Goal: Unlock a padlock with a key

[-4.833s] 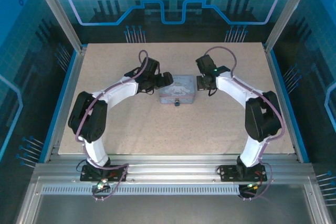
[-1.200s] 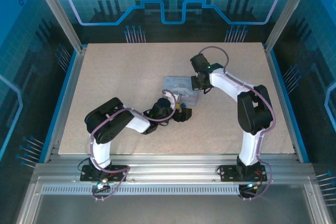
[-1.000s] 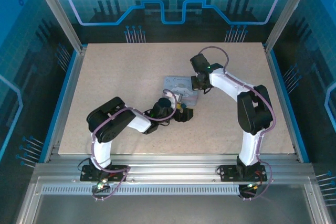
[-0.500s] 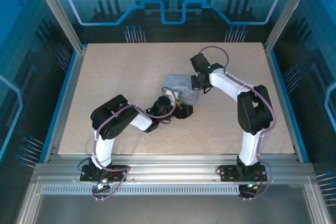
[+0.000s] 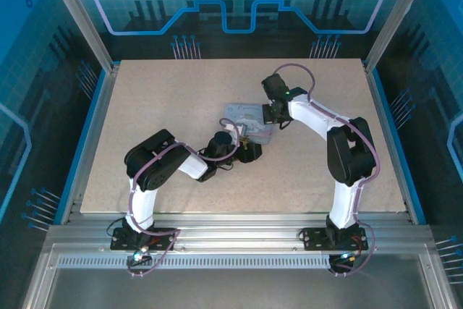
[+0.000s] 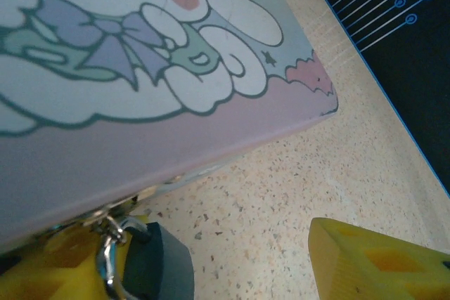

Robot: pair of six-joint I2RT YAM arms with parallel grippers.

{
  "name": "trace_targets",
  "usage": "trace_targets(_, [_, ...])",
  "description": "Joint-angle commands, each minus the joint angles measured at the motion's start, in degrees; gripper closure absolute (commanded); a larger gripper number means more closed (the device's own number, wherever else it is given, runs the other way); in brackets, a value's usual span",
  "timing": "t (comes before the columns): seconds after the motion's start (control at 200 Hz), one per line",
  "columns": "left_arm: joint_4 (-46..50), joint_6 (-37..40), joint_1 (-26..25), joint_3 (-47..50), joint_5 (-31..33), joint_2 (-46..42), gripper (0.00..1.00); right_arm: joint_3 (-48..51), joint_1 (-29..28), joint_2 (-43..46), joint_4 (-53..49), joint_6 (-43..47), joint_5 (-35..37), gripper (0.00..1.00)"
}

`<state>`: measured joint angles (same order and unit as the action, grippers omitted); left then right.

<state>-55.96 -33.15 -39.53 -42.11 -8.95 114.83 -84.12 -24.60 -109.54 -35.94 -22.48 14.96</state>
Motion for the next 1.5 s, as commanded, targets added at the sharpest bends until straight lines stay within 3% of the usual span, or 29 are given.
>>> trace_targets(0.0, [1.05, -0.26, 1.00, 1.49, -2.34, -1.97, 0.44, -0.91, -1.02, -0.42, -0.18, -0.93, -1.95, 1.00])
trace_targets(0.851, [10.09, 1.19, 4.04, 1.94, -5.04, -4.35, 0.74, -0.54, -1.21, 0.11, 0.17, -1.17, -1.87, 1.00])
trace_targets(1.211, [15.30, 1.73, 4.78, 1.27, -6.11, -6.12, 0.93, -0.86, -1.06, -0.03, 0.26, -0.99, -2.11, 1.00])
trace_targets(1.496, [24.02, 2.11, 4.99, -1.04, -8.95, -9.09, 0.98, -2.74, -0.98, -2.62, 1.22, 0.40, -3.42, 1.00])
